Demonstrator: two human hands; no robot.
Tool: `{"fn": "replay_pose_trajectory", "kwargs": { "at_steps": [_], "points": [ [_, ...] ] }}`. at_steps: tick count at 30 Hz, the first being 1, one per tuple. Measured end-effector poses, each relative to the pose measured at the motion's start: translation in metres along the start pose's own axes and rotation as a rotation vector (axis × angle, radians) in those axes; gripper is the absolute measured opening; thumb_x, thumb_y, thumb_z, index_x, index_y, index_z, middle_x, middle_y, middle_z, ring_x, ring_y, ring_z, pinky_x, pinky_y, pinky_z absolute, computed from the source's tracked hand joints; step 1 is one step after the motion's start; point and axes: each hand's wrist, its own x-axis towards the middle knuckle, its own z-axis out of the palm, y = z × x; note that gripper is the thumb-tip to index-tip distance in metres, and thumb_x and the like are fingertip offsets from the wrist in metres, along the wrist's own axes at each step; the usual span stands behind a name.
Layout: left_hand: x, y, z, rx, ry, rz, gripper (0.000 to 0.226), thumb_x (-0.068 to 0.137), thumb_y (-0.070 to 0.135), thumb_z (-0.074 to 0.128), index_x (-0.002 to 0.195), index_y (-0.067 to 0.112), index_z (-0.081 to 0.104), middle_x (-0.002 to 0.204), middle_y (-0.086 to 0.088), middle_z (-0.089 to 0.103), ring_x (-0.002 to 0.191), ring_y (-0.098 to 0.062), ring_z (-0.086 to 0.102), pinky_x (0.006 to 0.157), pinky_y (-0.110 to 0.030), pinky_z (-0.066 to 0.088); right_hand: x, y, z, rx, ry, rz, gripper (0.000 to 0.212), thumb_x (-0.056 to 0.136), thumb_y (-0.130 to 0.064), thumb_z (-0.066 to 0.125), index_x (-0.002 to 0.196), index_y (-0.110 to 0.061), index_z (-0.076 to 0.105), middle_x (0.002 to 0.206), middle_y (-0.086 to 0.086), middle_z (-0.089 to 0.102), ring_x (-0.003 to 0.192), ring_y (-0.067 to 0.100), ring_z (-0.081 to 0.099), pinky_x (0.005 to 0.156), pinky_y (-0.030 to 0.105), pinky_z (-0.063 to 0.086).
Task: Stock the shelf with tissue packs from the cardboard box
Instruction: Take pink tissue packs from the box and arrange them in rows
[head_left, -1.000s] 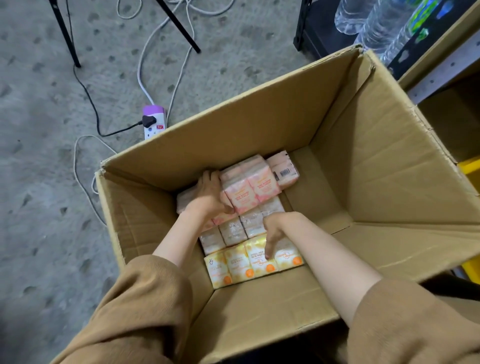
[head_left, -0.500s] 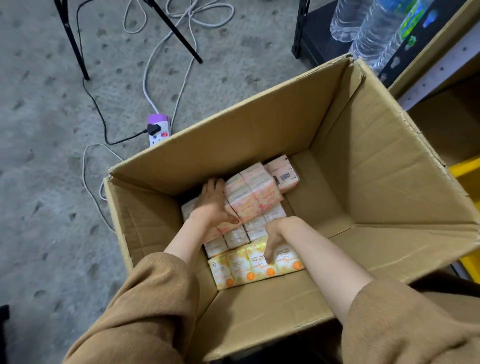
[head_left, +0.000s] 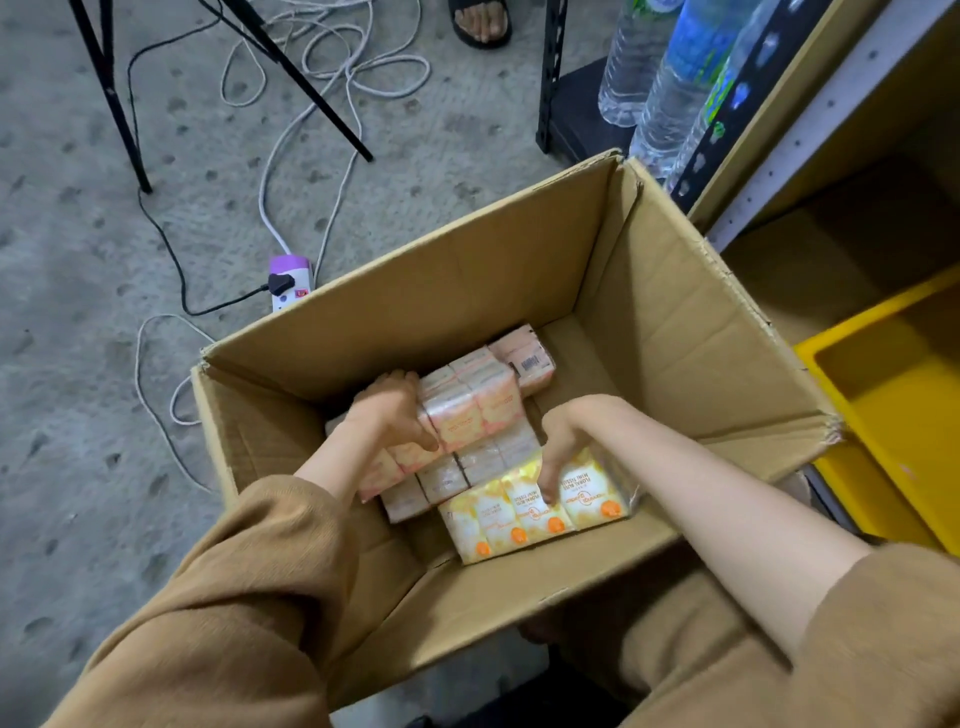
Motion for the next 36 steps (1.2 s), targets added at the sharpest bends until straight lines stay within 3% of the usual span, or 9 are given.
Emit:
{"fn": "replay_pose_trajectory", "kwargs": {
  "at_steps": [4, 9, 13, 16, 19, 22, 27, 30, 36],
  "points": [
    [-0.019, 0.006, -0.015, 0.045, 0.055, 0.033, 0.078, 0.056, 0.046, 0.081, 0.119, 0.013, 0.05, 0.121, -0.008, 0.058, 0.109, -0.027, 0.056, 0.085, -0.035, 0.048, -0.044, 0.026, -0.007, 0.024, 0.17, 0.021, 0.081, 0.065, -0.042, 0.077, 0.13, -0.005, 0.045, 0.131, 0.006, 0.052, 0.115, 0.026, 0.053, 0.092, 0.033, 0.048],
    [-0.059, 0.022, -0.048, 0.014, 0.141, 0.059, 0.065, 0.057, 0.048, 0.08, 0.105, 0.013, 0.054, 0.112, -0.008, 0.062, 0.1, -0.027, 0.058, 0.077, -0.034, 0.046, -0.107, 0.041, -0.014, 0.078, 0.358, 0.058, 0.077, 0.063, -0.041, 0.079, 0.124, -0.003, 0.05, 0.109, 0.007, 0.056, 0.105, 0.028, 0.058, 0.092, 0.037, 0.052],
    [-0.1, 0.039, -0.088, -0.03, 0.23, 0.104, 0.049, 0.055, 0.048, 0.081, 0.079, 0.017, 0.052, 0.094, -0.006, 0.063, 0.083, -0.024, 0.054, 0.066, -0.03, 0.039, -0.17, 0.051, -0.007, 0.088, 0.556, 0.075, 0.072, 0.064, -0.043, 0.078, 0.119, -0.004, 0.052, 0.099, 0.004, 0.051, 0.089, 0.023, 0.051, 0.073, 0.031, 0.045],
    [-0.13, 0.05, -0.119, -0.017, 0.323, 0.15, 0.048, 0.053, 0.049, 0.081, 0.067, 0.022, 0.044, 0.086, -0.003, 0.057, 0.08, -0.024, 0.052, 0.064, -0.029, 0.035, -0.216, 0.06, 0.007, 0.102, 0.722, 0.127, 0.06, 0.061, -0.047, 0.078, 0.1, -0.006, 0.057, 0.088, 0.004, 0.053, 0.082, 0.023, 0.051, 0.055, 0.029, 0.04],
    [-0.164, 0.066, -0.15, 0.022, 0.418, 0.182, 0.05, 0.053, 0.049, 0.082, 0.062, 0.02, 0.043, 0.081, -0.005, 0.055, 0.077, -0.026, 0.05, 0.06, -0.03, 0.035, -0.256, 0.078, 0.024, 0.191, 0.862, 0.155, 0.056, 0.058, -0.047, 0.08, 0.088, -0.009, 0.054, 0.08, 0.004, 0.054, 0.078, 0.023, 0.052, 0.052, 0.026, 0.038],
    [-0.197, 0.09, -0.181, 0.079, 0.504, 0.249, 0.047, 0.051, 0.05, 0.082, 0.069, 0.019, 0.051, 0.081, -0.005, 0.058, 0.076, -0.026, 0.051, 0.061, -0.03, 0.039, -0.295, 0.103, 0.044, 0.311, 0.976, 0.176, 0.062, 0.056, -0.046, 0.081, 0.098, -0.005, 0.061, 0.092, 0.008, 0.061, 0.084, 0.026, 0.058, 0.063, 0.03, 0.043],
    [-0.245, 0.153, -0.223, 0.101, 0.635, 0.397, 0.057, 0.05, 0.051, 0.082, 0.091, 0.02, 0.057, 0.086, -0.002, 0.059, 0.079, -0.024, 0.053, 0.066, -0.03, 0.042, -0.357, 0.151, 0.086, 0.483, 1.157, 0.212, 0.054, 0.057, -0.039, 0.083, 0.094, -0.001, 0.068, 0.093, 0.015, 0.067, 0.078, 0.029, 0.059, 0.053, 0.026, 0.041],
    [-0.266, 0.202, -0.244, 0.152, 0.719, 0.517, 0.061, 0.05, 0.051, 0.082, 0.093, 0.014, 0.059, 0.087, -0.006, 0.059, 0.079, -0.026, 0.053, 0.066, -0.032, 0.041, -0.392, 0.183, 0.114, 0.522, 1.279, 0.289, 0.057, 0.057, -0.041, 0.083, 0.097, -0.003, 0.068, 0.101, 0.017, 0.068, 0.087, 0.032, 0.06, 0.069, 0.033, 0.048],
    [-0.29, 0.31, -0.26, 0.214, 0.778, 0.725, 0.077, 0.057, 0.043, 0.083, 0.12, 0.009, 0.055, 0.118, -0.016, 0.061, 0.107, -0.033, 0.055, 0.089, -0.04, 0.047, -0.427, 0.257, 0.182, 0.647, 1.451, 0.484, 0.078, 0.055, -0.045, 0.083, 0.118, -0.006, 0.059, 0.126, 0.016, 0.059, 0.11, 0.032, 0.054, 0.077, 0.032, 0.04]
  ]
}}
